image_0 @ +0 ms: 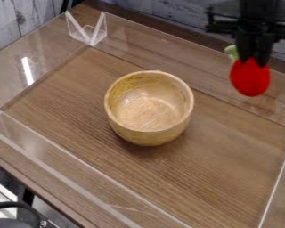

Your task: Move the red fruit to the left side of the table

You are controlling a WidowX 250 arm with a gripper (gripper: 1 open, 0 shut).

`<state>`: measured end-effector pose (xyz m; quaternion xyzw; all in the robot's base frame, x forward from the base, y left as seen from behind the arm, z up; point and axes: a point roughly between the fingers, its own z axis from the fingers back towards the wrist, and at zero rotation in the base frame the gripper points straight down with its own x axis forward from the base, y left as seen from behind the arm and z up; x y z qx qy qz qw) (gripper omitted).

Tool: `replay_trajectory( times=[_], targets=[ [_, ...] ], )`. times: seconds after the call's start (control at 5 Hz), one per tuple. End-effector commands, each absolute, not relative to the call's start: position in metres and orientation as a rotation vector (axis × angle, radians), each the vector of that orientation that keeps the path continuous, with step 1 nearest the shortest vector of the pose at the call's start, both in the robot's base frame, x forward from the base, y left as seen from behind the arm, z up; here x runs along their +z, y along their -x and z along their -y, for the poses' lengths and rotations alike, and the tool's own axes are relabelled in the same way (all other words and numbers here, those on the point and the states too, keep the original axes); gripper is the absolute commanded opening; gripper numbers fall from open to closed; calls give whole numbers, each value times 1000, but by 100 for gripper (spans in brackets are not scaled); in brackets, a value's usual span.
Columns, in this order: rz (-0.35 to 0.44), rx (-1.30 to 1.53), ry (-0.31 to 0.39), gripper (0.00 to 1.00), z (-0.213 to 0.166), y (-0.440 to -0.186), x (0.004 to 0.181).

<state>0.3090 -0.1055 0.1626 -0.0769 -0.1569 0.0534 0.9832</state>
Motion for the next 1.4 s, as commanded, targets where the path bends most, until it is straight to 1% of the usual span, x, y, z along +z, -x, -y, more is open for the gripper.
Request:
replay_trajectory(
  times=[0.0, 0.2, 0.6, 1.0, 1.2],
  targets=[
    [355, 144, 161, 0, 112, -310, 178],
    [360, 190, 155, 0, 113, -305, 185],
    [362, 190, 163, 0, 115, -306, 192],
    [376, 307, 149, 0, 118, -319, 172],
    [388, 416, 132, 0, 115, -322, 182]
  ],
)
